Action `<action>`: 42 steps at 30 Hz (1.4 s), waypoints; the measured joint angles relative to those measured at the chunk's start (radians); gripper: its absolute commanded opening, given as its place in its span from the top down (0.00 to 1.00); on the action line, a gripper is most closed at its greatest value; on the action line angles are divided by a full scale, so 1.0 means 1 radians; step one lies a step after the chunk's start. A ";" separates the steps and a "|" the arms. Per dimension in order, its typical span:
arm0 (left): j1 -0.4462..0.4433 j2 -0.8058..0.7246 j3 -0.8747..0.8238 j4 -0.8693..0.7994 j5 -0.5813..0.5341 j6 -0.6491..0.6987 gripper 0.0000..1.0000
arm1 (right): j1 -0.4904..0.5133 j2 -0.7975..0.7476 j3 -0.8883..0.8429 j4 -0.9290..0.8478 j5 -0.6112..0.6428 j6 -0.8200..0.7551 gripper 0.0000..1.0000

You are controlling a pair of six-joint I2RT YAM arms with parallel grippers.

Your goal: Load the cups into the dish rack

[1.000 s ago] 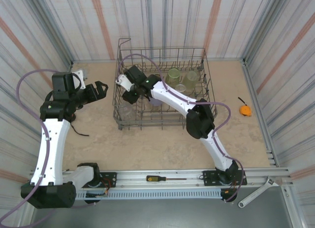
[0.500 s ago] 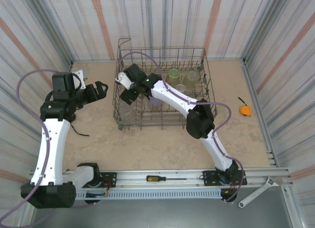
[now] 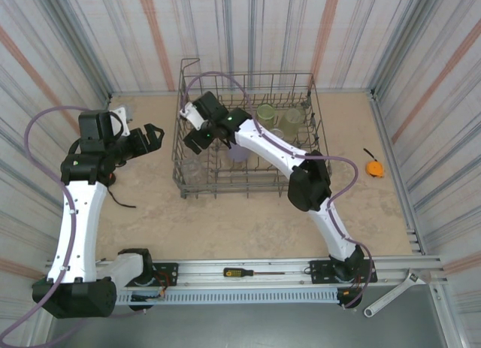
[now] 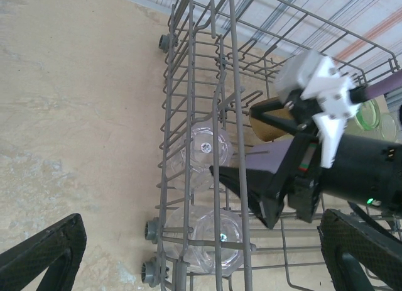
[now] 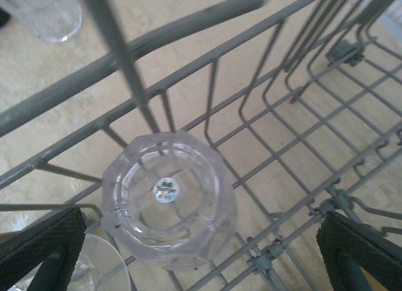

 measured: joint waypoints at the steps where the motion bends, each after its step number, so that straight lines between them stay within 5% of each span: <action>1: 0.000 0.000 0.000 0.000 0.000 0.000 0.01 | -0.008 -0.014 -0.008 0.003 0.000 0.012 0.01; 42: 0.085 0.124 0.010 -0.119 -0.165 -0.077 0.01 | -0.216 -0.775 -0.789 0.214 -0.082 0.291 0.01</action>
